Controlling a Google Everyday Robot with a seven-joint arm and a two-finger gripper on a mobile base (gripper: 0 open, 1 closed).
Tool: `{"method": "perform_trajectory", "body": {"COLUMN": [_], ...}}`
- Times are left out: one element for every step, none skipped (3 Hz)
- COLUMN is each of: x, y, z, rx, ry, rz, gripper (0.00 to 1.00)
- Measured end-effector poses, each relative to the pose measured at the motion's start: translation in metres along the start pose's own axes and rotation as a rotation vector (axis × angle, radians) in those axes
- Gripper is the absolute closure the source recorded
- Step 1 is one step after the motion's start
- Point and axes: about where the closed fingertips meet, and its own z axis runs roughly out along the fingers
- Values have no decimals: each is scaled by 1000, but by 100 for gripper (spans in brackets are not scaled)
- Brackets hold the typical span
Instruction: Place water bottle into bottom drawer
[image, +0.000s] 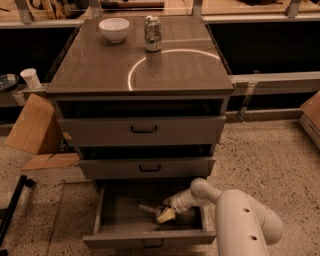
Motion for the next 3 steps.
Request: {"method": "perform_trajectory", "body": {"x": [-3, -14, -23], "y": [3, 12, 39], "z": [-5, -33, -85], "rx": [-7, 17, 60], "ry": [-20, -81, -152], "rz": [-13, -60, -120], "gripper": [0, 0, 0]}}
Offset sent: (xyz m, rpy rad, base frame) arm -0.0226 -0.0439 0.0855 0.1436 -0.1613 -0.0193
